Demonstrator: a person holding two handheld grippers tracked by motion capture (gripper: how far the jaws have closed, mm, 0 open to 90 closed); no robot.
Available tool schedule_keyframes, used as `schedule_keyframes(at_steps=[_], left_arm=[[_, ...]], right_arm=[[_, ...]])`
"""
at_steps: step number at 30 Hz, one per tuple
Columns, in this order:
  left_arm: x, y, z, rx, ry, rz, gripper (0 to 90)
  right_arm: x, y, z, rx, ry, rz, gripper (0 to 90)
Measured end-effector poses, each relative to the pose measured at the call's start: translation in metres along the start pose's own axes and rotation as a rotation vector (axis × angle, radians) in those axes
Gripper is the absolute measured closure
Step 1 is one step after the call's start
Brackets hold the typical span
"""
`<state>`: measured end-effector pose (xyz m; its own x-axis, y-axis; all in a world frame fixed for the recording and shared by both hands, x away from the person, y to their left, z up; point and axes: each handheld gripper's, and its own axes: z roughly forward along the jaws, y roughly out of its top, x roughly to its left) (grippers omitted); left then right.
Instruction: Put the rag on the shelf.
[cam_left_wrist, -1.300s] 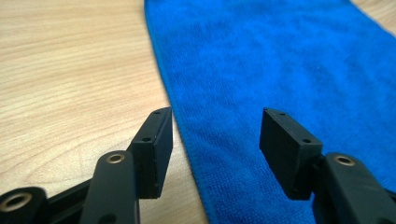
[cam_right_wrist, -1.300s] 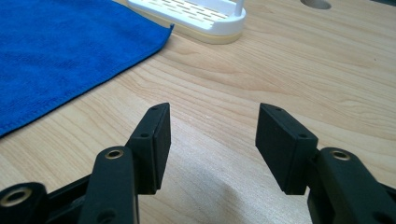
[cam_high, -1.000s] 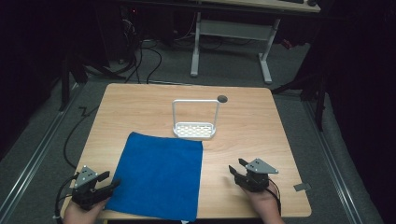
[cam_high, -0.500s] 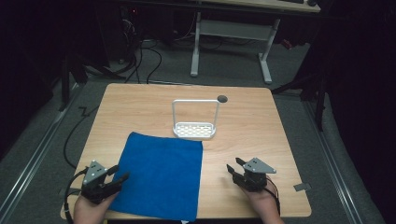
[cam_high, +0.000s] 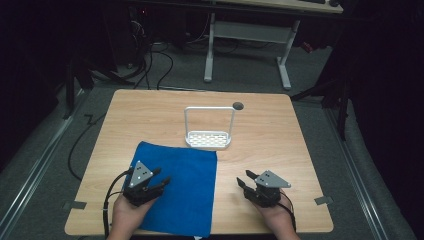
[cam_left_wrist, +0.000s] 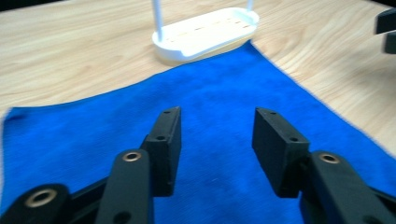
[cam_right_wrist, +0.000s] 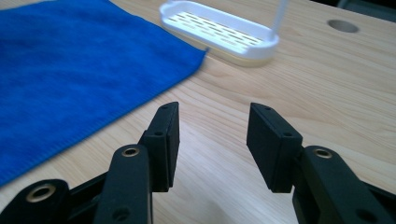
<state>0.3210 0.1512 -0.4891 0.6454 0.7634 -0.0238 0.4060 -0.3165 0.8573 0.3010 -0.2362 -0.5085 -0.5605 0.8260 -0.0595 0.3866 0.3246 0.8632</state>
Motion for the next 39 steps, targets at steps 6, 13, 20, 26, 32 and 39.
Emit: schedule_keyframes(at_steps=[6,13,20,26,32,39], left_arm=[[0.036,-0.021,-0.012,0.084,0.056,-0.027,71.9],[0.065,-0.032,-0.024,0.138,0.124,-0.080,87.8],[0.073,-0.039,-0.017,0.216,0.126,-0.096,90.0],[0.066,-0.042,-0.006,0.288,0.105,-0.053,90.0],[0.062,-0.041,-0.005,0.287,0.084,-0.046,90.0],[0.052,-0.041,-0.004,0.286,0.020,-0.023,90.0]], right_arm=[[0.034,0.021,0.016,-0.027,0.102,-0.060,68.8],[0.053,0.032,0.040,0.033,0.200,-0.082,90.0],[0.072,0.030,0.070,0.148,0.216,-0.180,90.0],[0.073,0.024,0.076,0.205,0.207,-0.208,90.0],[0.066,0.021,0.071,0.214,0.203,-0.195,90.0],[0.057,0.017,0.062,0.225,0.194,-0.176,90.0]])
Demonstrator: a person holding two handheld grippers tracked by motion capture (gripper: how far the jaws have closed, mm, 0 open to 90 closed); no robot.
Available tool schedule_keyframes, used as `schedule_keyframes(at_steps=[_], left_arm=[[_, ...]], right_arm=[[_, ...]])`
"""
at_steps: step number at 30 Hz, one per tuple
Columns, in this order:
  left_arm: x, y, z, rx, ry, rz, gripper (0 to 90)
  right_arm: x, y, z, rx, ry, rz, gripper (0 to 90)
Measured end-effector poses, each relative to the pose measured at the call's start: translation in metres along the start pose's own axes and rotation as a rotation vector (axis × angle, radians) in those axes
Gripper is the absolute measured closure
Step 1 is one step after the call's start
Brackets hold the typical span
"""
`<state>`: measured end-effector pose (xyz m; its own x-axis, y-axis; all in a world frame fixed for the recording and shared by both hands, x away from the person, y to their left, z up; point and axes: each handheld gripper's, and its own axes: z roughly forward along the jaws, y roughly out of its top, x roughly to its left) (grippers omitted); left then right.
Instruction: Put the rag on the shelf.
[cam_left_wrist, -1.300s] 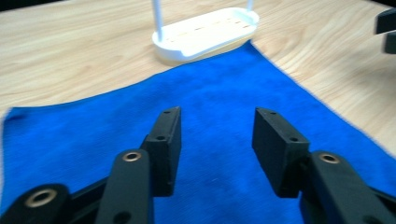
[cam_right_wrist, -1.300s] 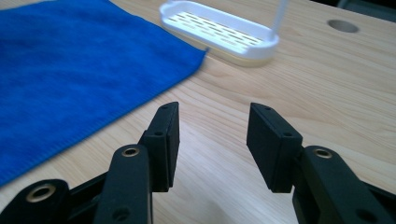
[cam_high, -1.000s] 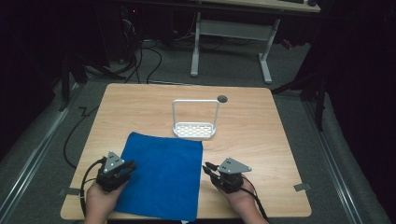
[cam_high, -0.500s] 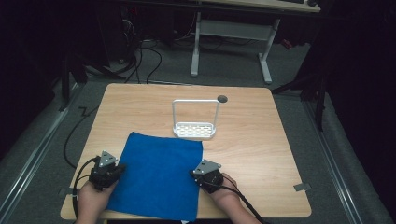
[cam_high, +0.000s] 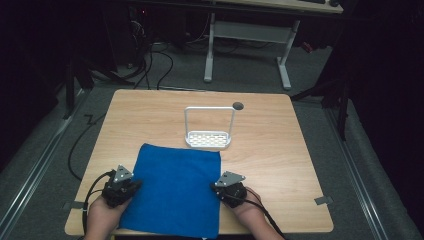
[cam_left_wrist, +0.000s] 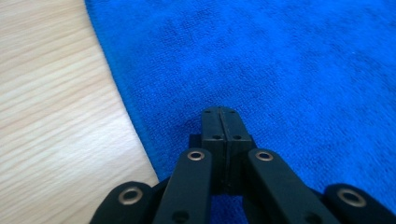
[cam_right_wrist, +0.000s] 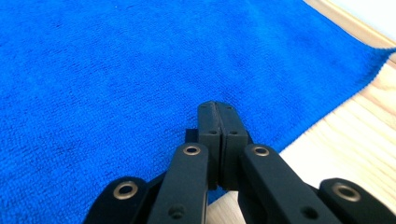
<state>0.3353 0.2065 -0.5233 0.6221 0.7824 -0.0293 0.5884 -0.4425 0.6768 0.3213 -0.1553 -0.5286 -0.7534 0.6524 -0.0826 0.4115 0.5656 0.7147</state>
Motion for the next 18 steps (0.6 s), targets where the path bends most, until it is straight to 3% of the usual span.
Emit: schedule_keyframes(at_steps=[4,6,18], left_arm=[[-0.015,0.003,0.003,0.003,-0.033,0.043,90.0],[-0.029,0.006,0.005,0.009,-0.056,0.088,90.0],[-0.060,0.015,0.016,-0.007,-0.133,0.162,89.7]], right_arm=[[-0.004,-0.009,-0.011,0.010,-0.012,0.021,90.0],[-0.008,-0.015,-0.017,0.021,-0.016,0.032,90.0],[-0.032,-0.035,-0.038,0.033,-0.043,0.089,90.0]])
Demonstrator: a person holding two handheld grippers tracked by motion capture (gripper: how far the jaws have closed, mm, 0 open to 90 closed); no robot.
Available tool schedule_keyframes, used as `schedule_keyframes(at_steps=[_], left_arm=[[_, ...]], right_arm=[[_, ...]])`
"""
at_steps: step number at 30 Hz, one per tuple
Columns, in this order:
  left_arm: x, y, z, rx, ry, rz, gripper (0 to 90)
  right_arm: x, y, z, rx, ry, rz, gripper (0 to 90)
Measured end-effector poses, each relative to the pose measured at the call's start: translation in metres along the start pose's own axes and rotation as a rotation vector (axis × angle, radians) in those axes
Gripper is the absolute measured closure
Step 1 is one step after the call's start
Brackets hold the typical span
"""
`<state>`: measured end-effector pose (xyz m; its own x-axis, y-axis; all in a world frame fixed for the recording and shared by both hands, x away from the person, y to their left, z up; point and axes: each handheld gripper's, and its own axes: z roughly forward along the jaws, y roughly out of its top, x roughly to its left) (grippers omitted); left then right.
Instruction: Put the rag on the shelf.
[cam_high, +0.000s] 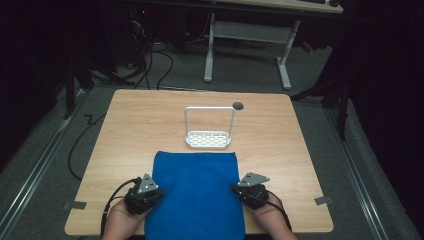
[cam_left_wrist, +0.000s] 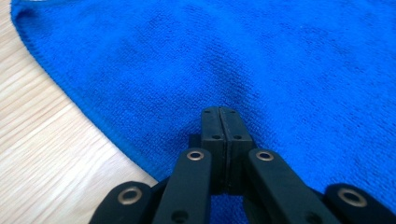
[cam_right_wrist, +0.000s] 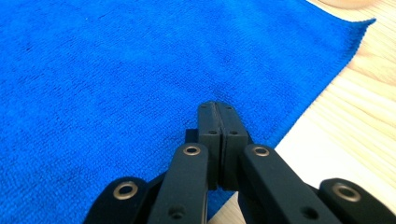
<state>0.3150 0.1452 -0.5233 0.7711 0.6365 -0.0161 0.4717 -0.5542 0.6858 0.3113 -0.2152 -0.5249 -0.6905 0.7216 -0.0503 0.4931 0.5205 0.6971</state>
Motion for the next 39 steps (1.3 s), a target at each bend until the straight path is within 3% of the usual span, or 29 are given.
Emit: schedule_keyframes(at_steps=[5,12,17,20,21,22,25,27,28,30,31,35,39], left_arm=[[-0.011,0.007,0.008,-0.014,-0.031,0.017,88.3],[-0.021,0.011,0.014,-0.031,-0.044,0.046,87.7],[-0.020,0.011,0.015,-0.032,-0.049,0.045,87.2],[-0.021,0.011,0.013,-0.040,-0.036,0.044,82.3],[-0.019,0.011,0.011,-0.074,-0.022,0.032,79.9],[-0.019,0.011,0.011,-0.074,-0.022,0.032,78.9],[-0.010,0.009,0.005,-0.147,0.014,-0.027,75.0],[-0.005,0.007,0.005,-0.167,0.043,-0.054,71.8],[-0.005,0.007,0.005,-0.167,0.043,-0.054,70.5],[0.004,0.005,0.007,-0.179,0.073,-0.103,67.4],[0.004,0.005,0.007,-0.179,0.073,-0.103,66.0],[0.019,0.007,0.014,-0.183,0.104,-0.181,62.5],[0.024,0.011,0.019,-0.173,0.129,-0.192,61.2]], right_arm=[[-0.009,-0.009,-0.009,0.003,-0.020,0.018,90.0],[-0.017,-0.022,-0.021,0.004,-0.042,0.044,90.0],[-0.018,-0.023,-0.022,0.005,-0.049,0.050,90.0],[-0.016,-0.022,-0.022,0.005,-0.054,0.044,89.5],[-0.016,-0.022,-0.023,-0.015,-0.047,0.040,88.4],[-0.016,-0.022,-0.023,-0.015,-0.047,0.040,88.4],[-0.019,-0.019,-0.028,-0.079,-0.048,0.069,84.6],[-0.021,-0.019,-0.029,-0.087,-0.053,0.073,81.8],[-0.021,-0.019,-0.029,-0.087,-0.053,0.073,81.8],[-0.024,-0.020,-0.029,-0.096,-0.063,0.081,78.1],[-0.024,-0.020,-0.029,-0.096,-0.063,0.081,78.1],[-0.033,-0.021,-0.031,-0.131,-0.072,0.111,73.6],[-0.037,-0.022,-0.033,-0.151,-0.065,0.121,73.2]])
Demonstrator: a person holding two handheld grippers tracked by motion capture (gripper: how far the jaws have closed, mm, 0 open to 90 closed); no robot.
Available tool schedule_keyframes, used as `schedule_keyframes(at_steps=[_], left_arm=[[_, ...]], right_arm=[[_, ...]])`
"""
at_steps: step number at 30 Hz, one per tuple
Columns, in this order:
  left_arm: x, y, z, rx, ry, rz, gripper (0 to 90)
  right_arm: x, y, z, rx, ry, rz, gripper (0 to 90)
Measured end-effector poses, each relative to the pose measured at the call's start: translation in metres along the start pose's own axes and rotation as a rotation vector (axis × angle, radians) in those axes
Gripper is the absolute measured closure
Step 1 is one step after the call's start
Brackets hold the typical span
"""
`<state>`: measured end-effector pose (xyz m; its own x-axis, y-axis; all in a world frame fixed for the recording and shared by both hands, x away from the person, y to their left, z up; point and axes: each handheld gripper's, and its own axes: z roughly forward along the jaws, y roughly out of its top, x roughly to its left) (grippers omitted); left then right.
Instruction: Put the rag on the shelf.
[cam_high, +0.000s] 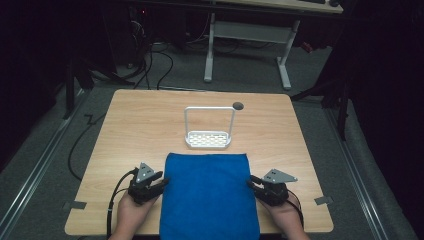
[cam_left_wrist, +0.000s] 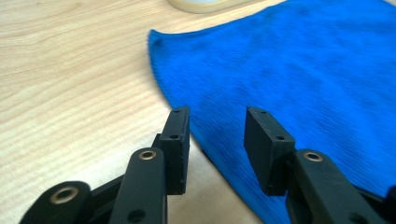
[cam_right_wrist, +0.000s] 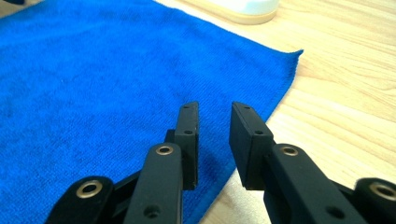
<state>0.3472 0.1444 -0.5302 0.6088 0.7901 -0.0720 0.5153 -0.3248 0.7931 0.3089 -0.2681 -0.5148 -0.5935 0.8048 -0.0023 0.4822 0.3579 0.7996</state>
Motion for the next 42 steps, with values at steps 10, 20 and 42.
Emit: schedule_keyframes(at_steps=[10,20,42], left_arm=[[0.013,0.029,0.028,0.015,0.047,0.002,63.1],[0.028,0.043,0.052,0.038,0.078,0.009,63.9],[0.029,0.044,0.061,0.055,0.041,0.023,72.1]], right_arm=[[0.003,0.001,-0.004,-0.014,-0.001,-0.002,70.2],[0.001,0.000,0.000,-0.005,-0.006,-0.002,69.9],[-0.012,0.007,0.015,-0.017,-0.088,0.073,61.2]])
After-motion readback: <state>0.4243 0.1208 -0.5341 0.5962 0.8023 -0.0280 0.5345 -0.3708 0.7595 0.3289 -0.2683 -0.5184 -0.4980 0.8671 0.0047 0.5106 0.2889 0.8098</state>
